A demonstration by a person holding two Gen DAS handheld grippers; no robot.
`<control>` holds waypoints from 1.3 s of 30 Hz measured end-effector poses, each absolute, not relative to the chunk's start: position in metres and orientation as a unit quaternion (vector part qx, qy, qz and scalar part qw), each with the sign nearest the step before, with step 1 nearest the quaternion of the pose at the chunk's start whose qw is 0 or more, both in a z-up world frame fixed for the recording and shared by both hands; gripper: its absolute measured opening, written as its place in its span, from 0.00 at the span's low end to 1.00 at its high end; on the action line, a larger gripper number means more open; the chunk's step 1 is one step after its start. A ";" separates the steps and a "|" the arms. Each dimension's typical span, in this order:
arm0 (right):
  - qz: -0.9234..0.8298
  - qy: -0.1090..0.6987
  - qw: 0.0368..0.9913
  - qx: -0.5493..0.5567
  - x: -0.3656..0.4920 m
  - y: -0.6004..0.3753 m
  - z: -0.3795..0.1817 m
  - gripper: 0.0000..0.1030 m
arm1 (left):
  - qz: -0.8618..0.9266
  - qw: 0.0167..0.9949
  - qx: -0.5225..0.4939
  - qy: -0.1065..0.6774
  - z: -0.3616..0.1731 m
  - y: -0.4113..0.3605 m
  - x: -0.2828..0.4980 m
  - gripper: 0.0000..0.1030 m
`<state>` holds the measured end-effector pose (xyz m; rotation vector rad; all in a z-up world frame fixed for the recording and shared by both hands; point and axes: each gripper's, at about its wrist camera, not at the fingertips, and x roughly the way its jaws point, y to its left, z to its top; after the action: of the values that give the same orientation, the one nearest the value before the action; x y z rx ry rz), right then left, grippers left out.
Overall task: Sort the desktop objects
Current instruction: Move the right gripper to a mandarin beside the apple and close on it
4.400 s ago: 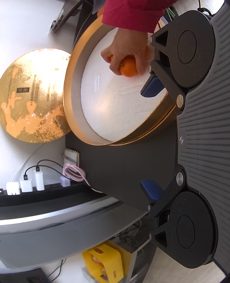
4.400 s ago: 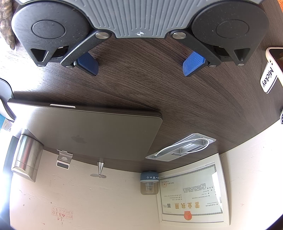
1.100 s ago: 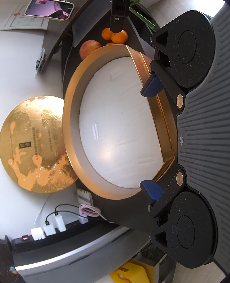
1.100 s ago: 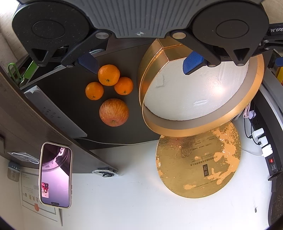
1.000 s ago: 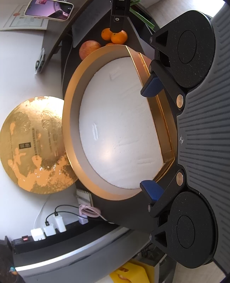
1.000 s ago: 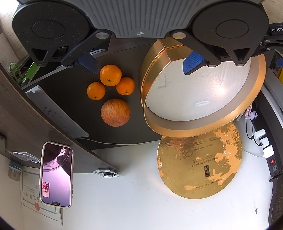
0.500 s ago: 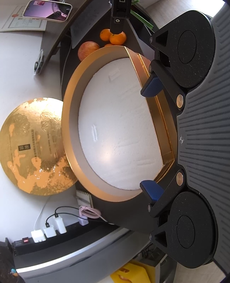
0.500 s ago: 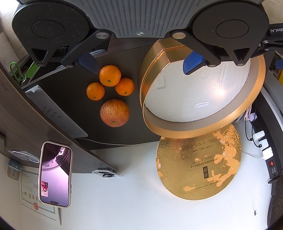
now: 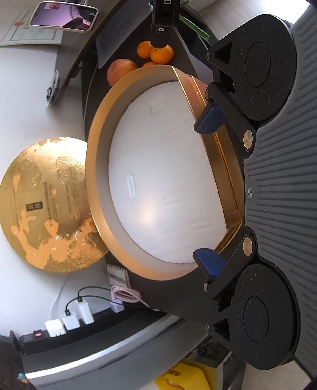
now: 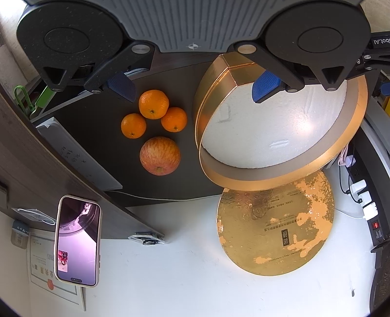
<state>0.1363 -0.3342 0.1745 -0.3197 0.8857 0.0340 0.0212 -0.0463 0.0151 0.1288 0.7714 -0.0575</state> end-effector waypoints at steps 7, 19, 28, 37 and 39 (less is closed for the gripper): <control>0.005 0.426 0.892 -0.150 0.140 -0.343 0.171 0.99 | -0.030 0.923 0.062 0.380 0.014 -0.048 0.023 0.99; -0.001 0.398 0.904 -0.157 0.161 -0.398 0.135 1.00 | -0.043 0.925 0.062 0.373 0.011 -0.057 0.027 0.96; 0.004 0.409 0.889 -0.203 0.185 -0.400 0.100 0.82 | -0.055 0.930 0.079 0.354 0.010 -0.068 0.027 0.97; 0.002 0.438 0.880 -0.183 0.206 -0.410 0.085 0.68 | -0.043 0.920 0.065 0.385 0.005 -0.063 0.039 0.95; 0.002 0.443 0.877 -0.186 0.208 -0.409 0.081 0.62 | -0.040 0.919 0.065 0.386 0.004 -0.062 0.040 0.95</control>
<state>0.2076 -0.4090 0.0807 -0.3873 0.9237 0.0044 0.0396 -0.0617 0.0044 0.1341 0.7928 -0.0824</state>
